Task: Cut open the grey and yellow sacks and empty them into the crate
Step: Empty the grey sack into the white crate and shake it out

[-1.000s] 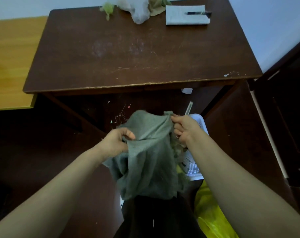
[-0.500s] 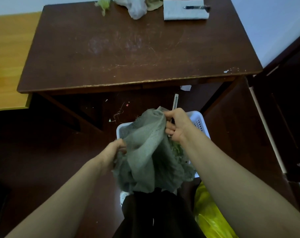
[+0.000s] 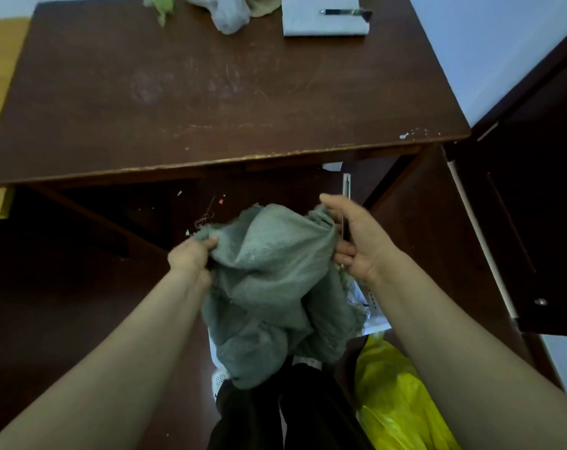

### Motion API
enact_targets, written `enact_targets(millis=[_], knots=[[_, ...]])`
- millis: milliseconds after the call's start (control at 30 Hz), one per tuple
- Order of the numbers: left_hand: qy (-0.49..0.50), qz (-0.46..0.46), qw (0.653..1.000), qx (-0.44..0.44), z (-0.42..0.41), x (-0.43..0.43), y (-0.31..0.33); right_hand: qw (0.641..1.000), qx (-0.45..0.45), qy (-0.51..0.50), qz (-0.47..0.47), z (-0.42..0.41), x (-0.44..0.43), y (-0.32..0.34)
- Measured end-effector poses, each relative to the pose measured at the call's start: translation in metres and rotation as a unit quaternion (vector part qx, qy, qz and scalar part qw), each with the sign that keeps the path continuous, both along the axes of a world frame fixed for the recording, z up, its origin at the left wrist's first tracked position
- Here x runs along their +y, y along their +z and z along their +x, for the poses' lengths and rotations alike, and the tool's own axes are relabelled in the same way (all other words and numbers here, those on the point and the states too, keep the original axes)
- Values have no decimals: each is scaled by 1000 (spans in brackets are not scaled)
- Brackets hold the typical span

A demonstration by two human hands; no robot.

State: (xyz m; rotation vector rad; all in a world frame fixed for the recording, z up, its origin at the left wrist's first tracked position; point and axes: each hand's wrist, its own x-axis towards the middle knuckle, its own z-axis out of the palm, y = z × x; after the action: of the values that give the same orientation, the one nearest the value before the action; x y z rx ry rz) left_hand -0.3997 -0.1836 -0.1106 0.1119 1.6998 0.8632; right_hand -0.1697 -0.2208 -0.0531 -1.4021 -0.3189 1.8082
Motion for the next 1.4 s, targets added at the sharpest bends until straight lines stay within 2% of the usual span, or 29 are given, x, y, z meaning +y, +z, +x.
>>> enact_targets(millis=[67, 167, 267, 333, 433, 500, 600, 700, 767, 867, 1033, 1133, 1233, 1400], knots=[[-27, 108, 993, -34, 0, 7, 33, 997, -80, -6, -8, 9, -5, -9], [-79, 236, 962, -110, 13, 0, 70, 992, -103, -66, -37, 14, -24, -36], [-93, 231, 966, -66, 31, -1, 87, 974, -189, -65, -103, 13, -39, -61], [-100, 235, 964, -67, 38, 4, 97, 967, -228, -57, -96, 7, -42, -70], [-145, 298, 934, -134, 44, 7, 115, 980, -183, -44, -69, -8, -47, -73], [-159, 328, 916, -170, 50, 5, 120, 982, -157, -29, -103, -12, -53, -78], [-184, 280, 928, -165, 50, -5, 116, 958, -230, -42, -167, -4, -59, -88], [-289, 224, 924, -113, 38, -19, 104, 939, -270, -154, -148, 11, -38, -85], [-337, 196, 918, -68, 30, -31, 94, 938, -261, -187, -133, 14, -17, -82], [-383, 162, 909, -42, 22, -44, 84, 956, -223, -138, -128, 7, 8, -81], [-485, 135, 864, 7, 7, -57, 78, 959, -175, -36, -222, -14, 7, -98], [-507, 123, 853, 12, -3, -63, 75, 950, -149, -20, -275, -22, -10, -114], [-512, 116, 851, 1, -13, -67, 76, 947, -107, -48, -299, -28, -25, -125], [-542, 111, 833, 7, -16, -69, 79, 932, -188, -15, -309, -33, -53, -142]])
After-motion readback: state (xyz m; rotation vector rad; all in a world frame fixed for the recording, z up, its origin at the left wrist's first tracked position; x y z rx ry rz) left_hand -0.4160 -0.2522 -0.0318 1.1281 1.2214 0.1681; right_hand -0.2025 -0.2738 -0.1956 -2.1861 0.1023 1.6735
